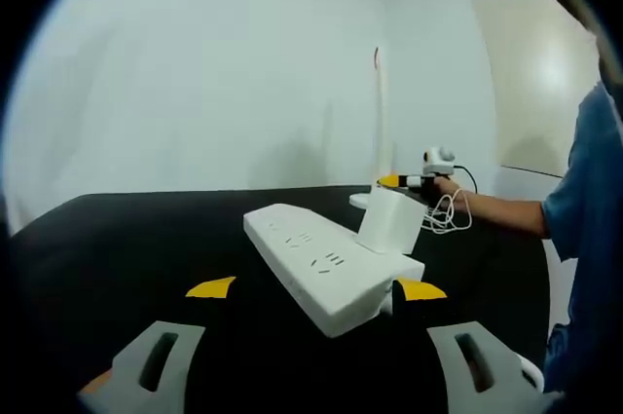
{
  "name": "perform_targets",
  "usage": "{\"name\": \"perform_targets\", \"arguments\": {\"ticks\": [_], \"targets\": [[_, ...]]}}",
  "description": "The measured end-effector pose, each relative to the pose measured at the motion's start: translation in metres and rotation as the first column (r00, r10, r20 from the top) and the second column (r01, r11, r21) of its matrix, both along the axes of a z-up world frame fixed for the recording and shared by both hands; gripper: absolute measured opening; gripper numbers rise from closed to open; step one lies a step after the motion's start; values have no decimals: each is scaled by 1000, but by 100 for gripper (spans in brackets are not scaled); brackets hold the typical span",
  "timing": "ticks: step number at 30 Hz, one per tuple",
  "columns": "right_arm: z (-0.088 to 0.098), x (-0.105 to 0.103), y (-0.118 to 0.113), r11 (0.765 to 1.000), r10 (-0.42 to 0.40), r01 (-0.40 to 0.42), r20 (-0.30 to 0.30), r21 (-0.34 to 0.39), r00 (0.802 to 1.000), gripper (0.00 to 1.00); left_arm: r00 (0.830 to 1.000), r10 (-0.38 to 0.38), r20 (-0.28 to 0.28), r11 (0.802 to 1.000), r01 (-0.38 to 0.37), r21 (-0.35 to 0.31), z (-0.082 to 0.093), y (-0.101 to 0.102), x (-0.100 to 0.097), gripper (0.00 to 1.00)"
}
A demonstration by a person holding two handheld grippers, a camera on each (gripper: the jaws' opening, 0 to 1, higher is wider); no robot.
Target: Insert the desk lamp plug into the socket, turn on the power strip switch, turn on the lamp switch, then turn off the lamp switch, turn off the power strip switch, and remove the plug from the socket.
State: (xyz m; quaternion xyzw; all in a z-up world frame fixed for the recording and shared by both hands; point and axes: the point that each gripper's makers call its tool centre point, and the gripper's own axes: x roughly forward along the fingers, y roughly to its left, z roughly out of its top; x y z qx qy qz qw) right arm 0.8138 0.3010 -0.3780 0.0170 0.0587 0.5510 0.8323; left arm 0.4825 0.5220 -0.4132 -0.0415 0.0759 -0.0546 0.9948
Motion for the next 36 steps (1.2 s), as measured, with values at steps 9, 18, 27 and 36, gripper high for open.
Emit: {"name": "perform_targets", "arguments": {"ticks": [9,18,27,36], "targets": [[-1,7,-1,999,-33,34,48,-18,998,13,1000,2,-2,1000,-2,-1,0,-1,0,60],[-2,12,-2,998,-51,52,53,-22,997,13,1000,-2,2,1000,2,3,0,-1,-1,60],[-2,15,-2,996,-66,70,89,-49,994,13,1000,-3,-6,1000,4,5,-1,-1,-1,59],[-4,19,-1,996,-69,75,105,-54,992,13,1000,-8,20,1000,8,5,3,-4,-2,59]]}}
